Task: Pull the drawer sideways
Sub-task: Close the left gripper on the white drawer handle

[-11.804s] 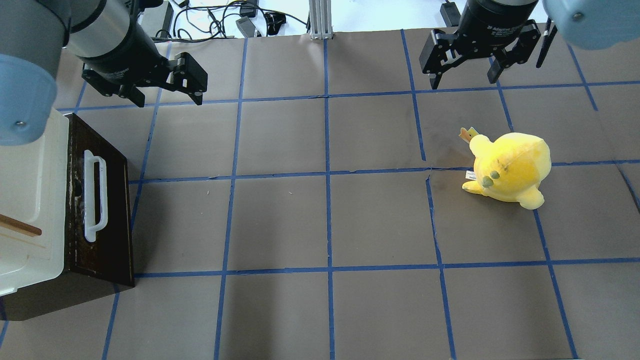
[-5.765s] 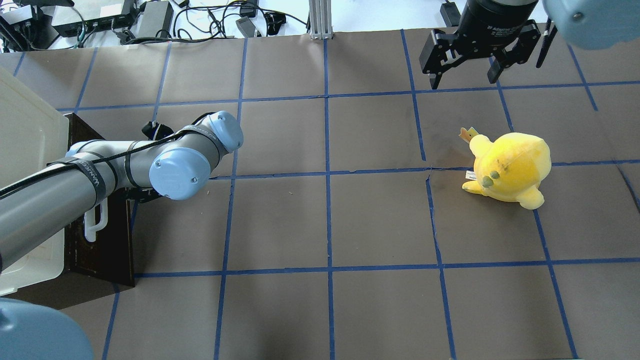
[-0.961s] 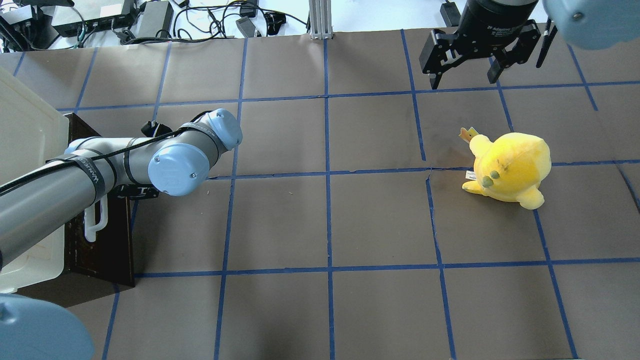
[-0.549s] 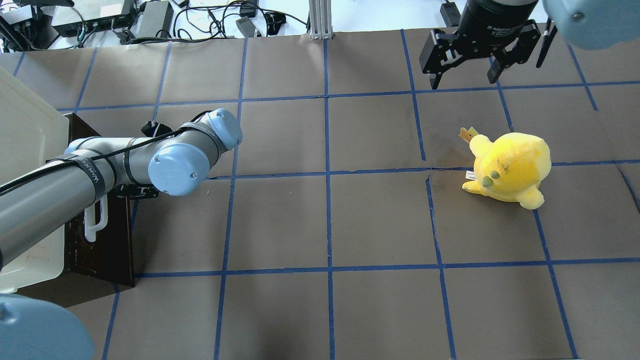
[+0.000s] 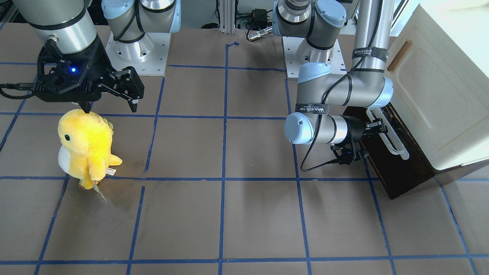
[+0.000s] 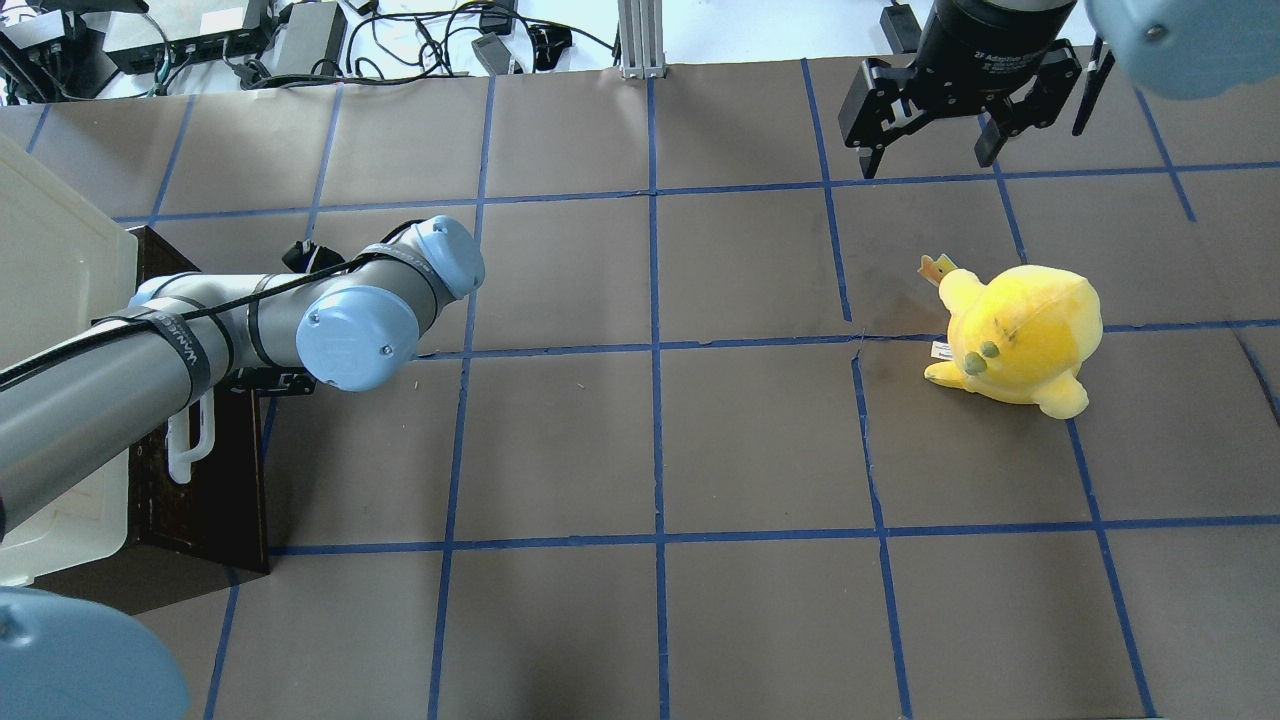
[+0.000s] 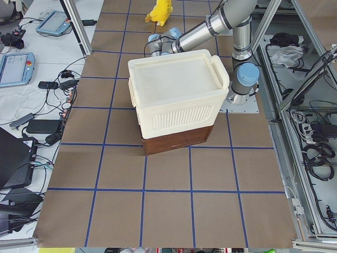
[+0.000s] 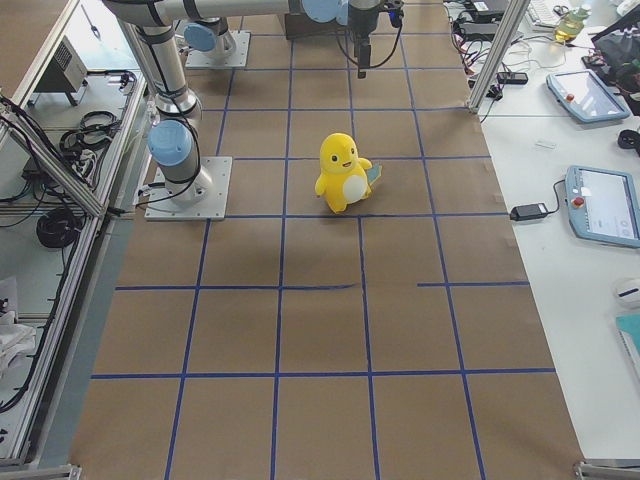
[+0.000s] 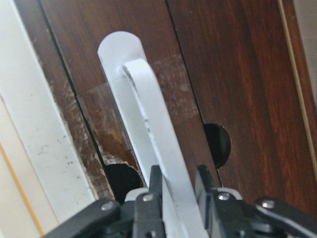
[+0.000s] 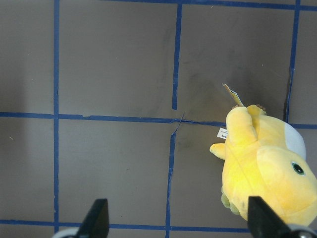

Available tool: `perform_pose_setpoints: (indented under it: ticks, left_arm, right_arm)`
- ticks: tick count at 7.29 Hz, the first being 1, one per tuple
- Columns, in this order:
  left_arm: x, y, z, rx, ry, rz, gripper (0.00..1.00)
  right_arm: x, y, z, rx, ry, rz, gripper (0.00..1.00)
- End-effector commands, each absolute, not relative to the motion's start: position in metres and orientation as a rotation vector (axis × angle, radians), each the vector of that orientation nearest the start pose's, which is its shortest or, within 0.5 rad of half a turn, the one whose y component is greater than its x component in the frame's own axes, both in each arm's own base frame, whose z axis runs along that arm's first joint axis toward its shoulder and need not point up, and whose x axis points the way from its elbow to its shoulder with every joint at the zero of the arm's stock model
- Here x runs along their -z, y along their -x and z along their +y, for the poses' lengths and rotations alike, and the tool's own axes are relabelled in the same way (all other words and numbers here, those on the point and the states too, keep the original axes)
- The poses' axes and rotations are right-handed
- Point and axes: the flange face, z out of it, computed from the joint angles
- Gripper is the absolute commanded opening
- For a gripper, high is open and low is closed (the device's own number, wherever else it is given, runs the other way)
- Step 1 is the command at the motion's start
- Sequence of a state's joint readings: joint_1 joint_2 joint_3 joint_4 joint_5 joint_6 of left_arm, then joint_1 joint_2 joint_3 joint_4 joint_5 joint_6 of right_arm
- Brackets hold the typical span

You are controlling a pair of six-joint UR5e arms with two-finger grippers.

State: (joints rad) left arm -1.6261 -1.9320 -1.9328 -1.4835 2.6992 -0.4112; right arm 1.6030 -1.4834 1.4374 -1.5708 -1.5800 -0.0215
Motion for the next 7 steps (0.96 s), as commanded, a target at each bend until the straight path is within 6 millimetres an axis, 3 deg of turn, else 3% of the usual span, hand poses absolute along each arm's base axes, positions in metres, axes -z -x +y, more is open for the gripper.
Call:
perform_pose_setpoints:
  ticks: [1, 7]
  left_arm:
    - [-0.2066, 0.0716, -0.4968, -0.328, -0.056, 1.936, 0.3]
    - [-0.2136, 0.0795, -0.5043, -0.31, -0.057, 1.947, 0.3]
  right_arm:
    - [-0.509, -0.1495, -0.5285, 0.073, 0.084, 3.149, 1.0]
    - [-0.509, -0.1495, -0.5285, 0.073, 0.084, 3.149, 1.0]
